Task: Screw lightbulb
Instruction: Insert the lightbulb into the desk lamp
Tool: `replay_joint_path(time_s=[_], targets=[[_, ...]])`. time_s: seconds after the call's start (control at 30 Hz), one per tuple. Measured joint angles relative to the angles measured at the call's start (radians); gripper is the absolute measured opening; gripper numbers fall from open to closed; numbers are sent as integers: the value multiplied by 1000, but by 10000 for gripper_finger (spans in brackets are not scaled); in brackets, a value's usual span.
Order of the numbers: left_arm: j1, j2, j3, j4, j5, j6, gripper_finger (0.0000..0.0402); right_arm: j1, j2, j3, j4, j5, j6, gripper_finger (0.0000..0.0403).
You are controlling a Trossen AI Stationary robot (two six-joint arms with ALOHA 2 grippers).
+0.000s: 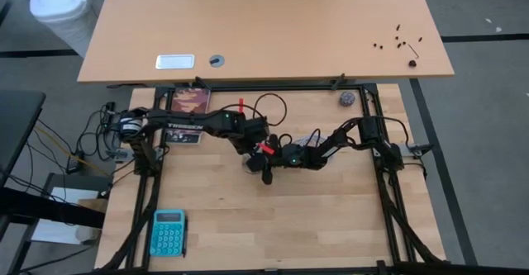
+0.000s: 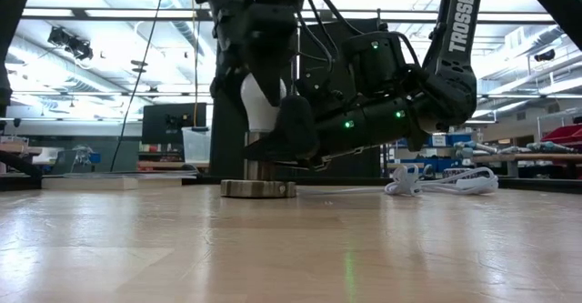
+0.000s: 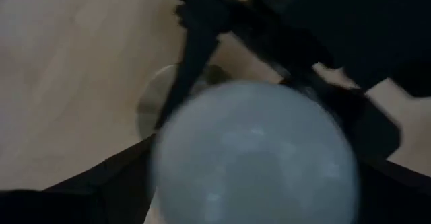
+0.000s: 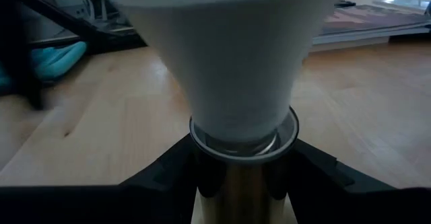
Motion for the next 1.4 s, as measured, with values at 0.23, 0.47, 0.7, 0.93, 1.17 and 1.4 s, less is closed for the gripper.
replay_joint_path(time_s=[0.23, 0.47, 0.7, 0.93, 1.17, 1.4], targets=[[0, -21, 0, -48, -15, 45, 374, -7, 0, 0, 1, -1, 0, 186], [1, -28, 16, -57, -20, 93, 374, -7, 0, 0, 1, -5, -1, 186], [3, -30, 73, -123, -52, 151, 374, -6, 0, 0, 1, -8, -5, 186], [-7, -30, 79, -196, -21, 161, 374, -6, 0, 0, 1, -9, -9, 198], [-43, -45, 79, -241, -52, 188, 374, -8, 0, 0, -7, -32, 26, 225], [-97, -130, 21, -225, -130, 178, 362, -8, 0, 0, -8, -82, 27, 258]])
